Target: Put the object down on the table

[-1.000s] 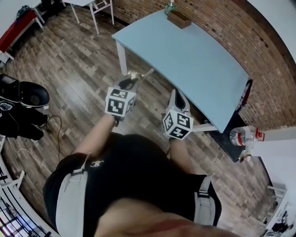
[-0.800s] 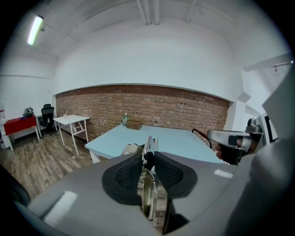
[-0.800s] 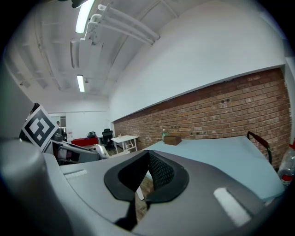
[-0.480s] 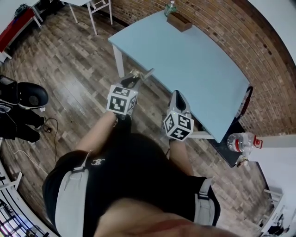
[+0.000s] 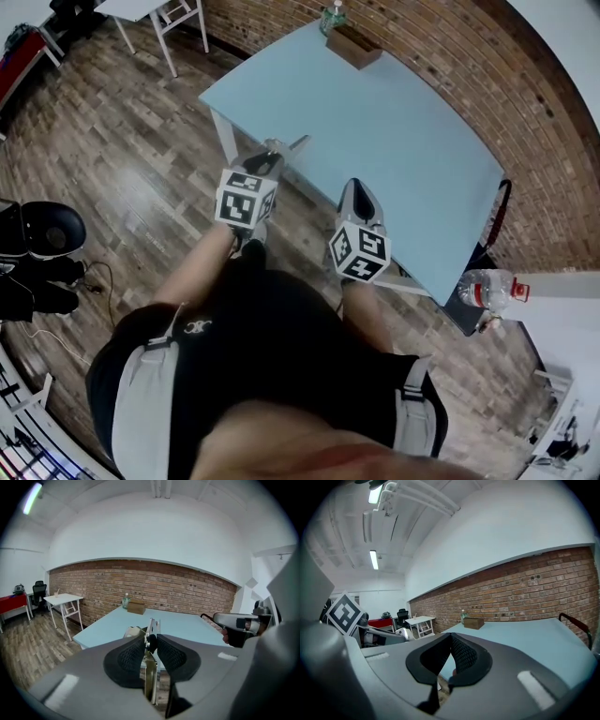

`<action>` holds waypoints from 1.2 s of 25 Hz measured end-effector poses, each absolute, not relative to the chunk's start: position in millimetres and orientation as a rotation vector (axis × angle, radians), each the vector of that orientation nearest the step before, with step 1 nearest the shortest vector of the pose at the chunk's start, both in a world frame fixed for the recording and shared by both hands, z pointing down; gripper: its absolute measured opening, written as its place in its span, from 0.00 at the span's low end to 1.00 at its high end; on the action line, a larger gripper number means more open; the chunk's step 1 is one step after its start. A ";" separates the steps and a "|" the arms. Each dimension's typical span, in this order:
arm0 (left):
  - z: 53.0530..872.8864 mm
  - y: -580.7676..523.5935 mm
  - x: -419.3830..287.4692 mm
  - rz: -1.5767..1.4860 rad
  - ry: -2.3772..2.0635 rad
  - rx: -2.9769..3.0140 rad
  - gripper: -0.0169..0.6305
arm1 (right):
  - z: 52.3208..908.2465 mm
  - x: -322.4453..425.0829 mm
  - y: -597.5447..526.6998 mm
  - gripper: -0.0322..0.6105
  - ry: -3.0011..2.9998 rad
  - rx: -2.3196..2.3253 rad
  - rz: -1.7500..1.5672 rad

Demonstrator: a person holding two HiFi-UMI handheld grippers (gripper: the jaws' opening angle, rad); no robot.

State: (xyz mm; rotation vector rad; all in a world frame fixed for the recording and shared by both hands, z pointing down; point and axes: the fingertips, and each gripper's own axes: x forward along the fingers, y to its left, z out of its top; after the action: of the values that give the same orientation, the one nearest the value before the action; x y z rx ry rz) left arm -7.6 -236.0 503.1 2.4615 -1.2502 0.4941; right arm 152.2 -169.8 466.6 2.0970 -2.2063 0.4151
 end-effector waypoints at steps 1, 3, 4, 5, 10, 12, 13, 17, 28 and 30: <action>506.0 -247.6 -7.8 0.499 -1.242 2.454 0.16 | 467.4 151.3 -180.7 0.07 -2.201 2.094 0.423; 511.1 -270.2 -8.7 0.508 -1.228 2.443 0.16 | 469.3 148.9 -202.1 0.07 -2.192 2.084 0.435; 513.7 -281.0 -8.9 0.513 -1.220 2.439 0.16 | 470.2 148.4 -212.3 0.07 -2.187 2.082 0.442; 516.3 -291.4 -8.8 0.516 -1.211 2.435 0.16 | 471.1 148.4 -222.2 0.07 -2.180 2.083 0.452; 526.6 -344.8 -10.6 0.530 -1.164 2.431 0.16 | 476.4 143.1 -273.9 0.07 -2.146 2.089 0.499; 528.9 -364.1 -11.4 0.536 -1.151 2.434 0.16 | 475.3 138.3 -291.4 0.07 -2.142 2.087 0.495; 530.2 -373.5 -10.9 0.539 -1.145 2.434 0.16 | 474.5 137.2 -299.2 0.07 -2.139 2.089 0.489; 536.1 -408.5 -3.4 0.553 -1.117 2.438 0.16 | 475.5 143.3 -327.1 0.07 -2.109 2.116 0.484; 556.3 -453.1 26.1 0.625 -1.074 2.399 0.16 | 487.0 180.7 -360.2 0.07 -2.049 2.157 0.534; 559.4 -456.0 30.7 0.637 -1.083 2.380 0.16 | 485.3 187.4 -366.5 0.07 -2.061 2.143 0.533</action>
State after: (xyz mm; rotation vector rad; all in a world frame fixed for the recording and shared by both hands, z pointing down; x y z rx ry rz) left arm 30.7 -456.0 559.4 2.3796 -1.0833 0.6371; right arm 187.4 -366.5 485.3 2.1430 -2.0611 0.5329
